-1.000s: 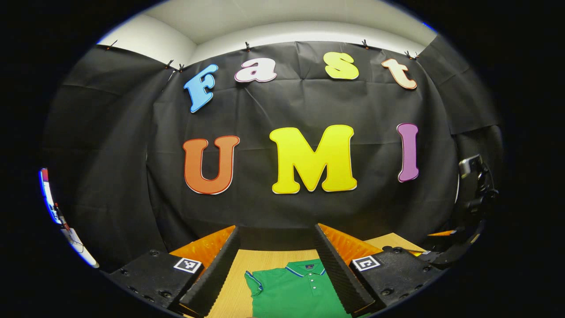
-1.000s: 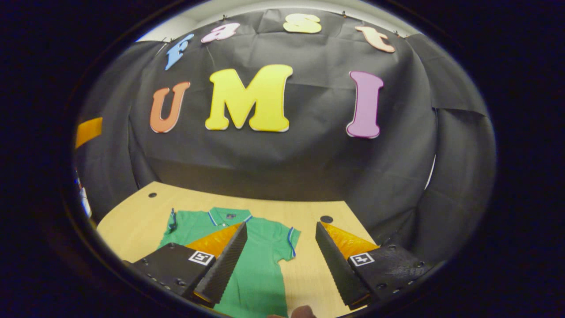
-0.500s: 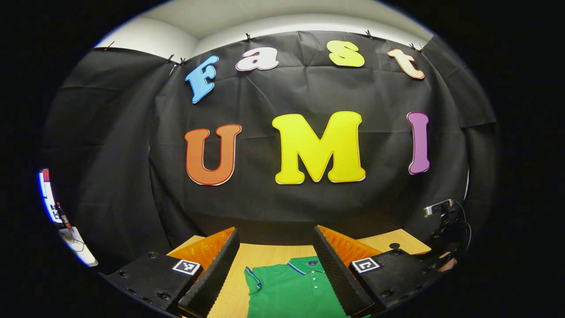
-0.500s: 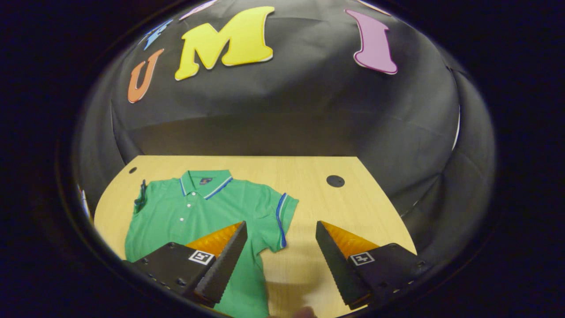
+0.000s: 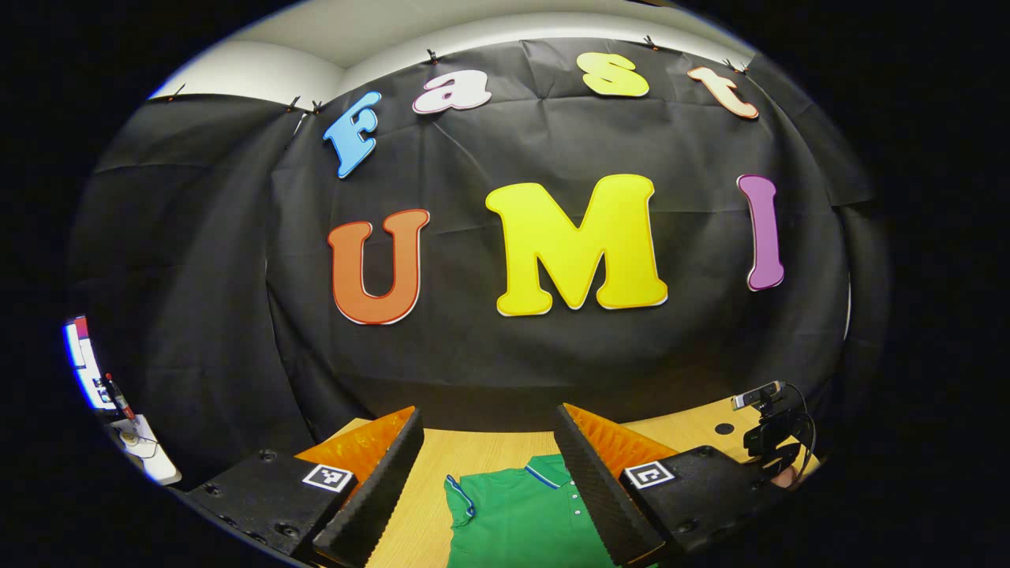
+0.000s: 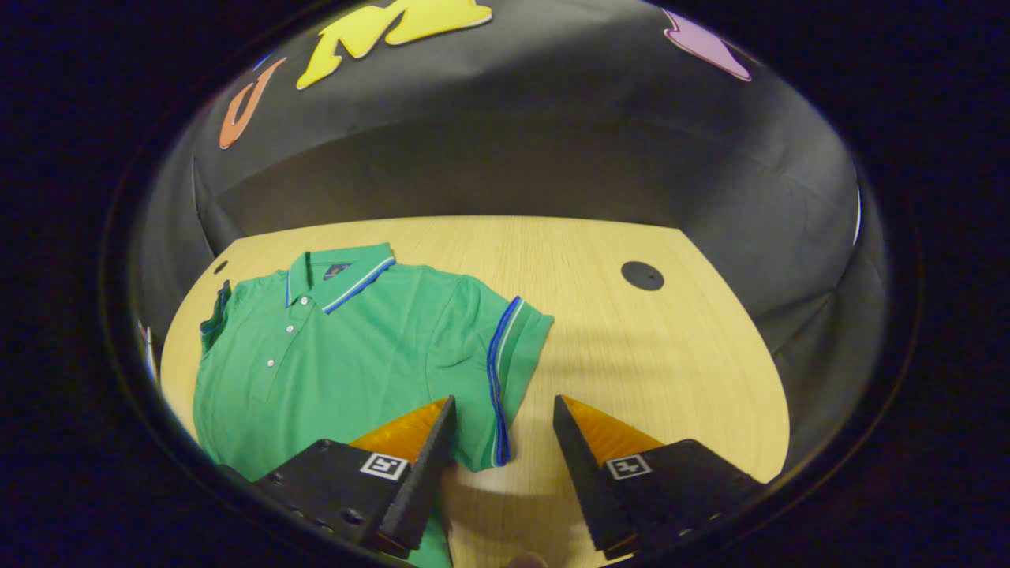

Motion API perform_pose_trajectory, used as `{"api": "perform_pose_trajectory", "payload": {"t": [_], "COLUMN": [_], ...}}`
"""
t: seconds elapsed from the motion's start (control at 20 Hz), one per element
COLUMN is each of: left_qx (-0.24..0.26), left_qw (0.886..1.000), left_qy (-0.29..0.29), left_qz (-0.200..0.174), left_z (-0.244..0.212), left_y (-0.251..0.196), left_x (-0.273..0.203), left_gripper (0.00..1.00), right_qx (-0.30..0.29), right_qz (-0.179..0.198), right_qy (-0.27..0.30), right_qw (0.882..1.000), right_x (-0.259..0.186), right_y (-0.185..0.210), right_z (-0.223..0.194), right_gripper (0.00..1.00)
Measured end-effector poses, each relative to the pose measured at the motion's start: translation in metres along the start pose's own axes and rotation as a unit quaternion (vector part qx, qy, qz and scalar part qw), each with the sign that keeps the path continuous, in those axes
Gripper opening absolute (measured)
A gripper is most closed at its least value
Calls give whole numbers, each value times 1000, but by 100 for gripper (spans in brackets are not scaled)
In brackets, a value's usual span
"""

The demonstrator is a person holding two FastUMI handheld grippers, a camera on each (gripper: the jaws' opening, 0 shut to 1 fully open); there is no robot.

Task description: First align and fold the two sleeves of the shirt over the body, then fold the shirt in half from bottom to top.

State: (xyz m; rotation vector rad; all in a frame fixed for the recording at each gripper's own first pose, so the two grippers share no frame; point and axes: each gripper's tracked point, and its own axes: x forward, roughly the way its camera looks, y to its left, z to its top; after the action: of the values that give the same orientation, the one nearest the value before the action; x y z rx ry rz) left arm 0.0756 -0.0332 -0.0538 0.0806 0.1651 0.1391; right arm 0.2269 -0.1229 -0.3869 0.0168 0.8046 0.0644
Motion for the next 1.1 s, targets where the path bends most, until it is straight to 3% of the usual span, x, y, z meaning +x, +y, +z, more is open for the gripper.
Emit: {"api": "perform_pose_trajectory", "payload": {"t": [0.1,0.25,0.3,0.4,0.8,1.1], "left_qx": [-2,6,7,6,-7,-32], "left_qw": [1000,1000,1000,1000,1000,999], "left_qy": [10,17,18,19,17,20], "left_qz": [4,10,12,13,0,12], "left_z": [-4,-6,-6,-7,-6,-13], "left_y": [-1,-3,-4,-7,-13,24], "left_x": [2,4,3,2,-2,-9], "left_gripper": [100,100,100,100,100,100], "right_qx": [2,19,28,43,62,40], "right_qz": [2,14,22,29,45,62], "right_qy": [7,15,19,26,-23,-41], "right_qw": [1000,1000,999,998,997,996], "right_x": [5,6,5,6,-34,-49], "right_y": [-1,2,3,3,18,93], "right_z": [-2,-4,-4,-3,44,77], "right_gripper": [57,14,12,0,0,0]}}
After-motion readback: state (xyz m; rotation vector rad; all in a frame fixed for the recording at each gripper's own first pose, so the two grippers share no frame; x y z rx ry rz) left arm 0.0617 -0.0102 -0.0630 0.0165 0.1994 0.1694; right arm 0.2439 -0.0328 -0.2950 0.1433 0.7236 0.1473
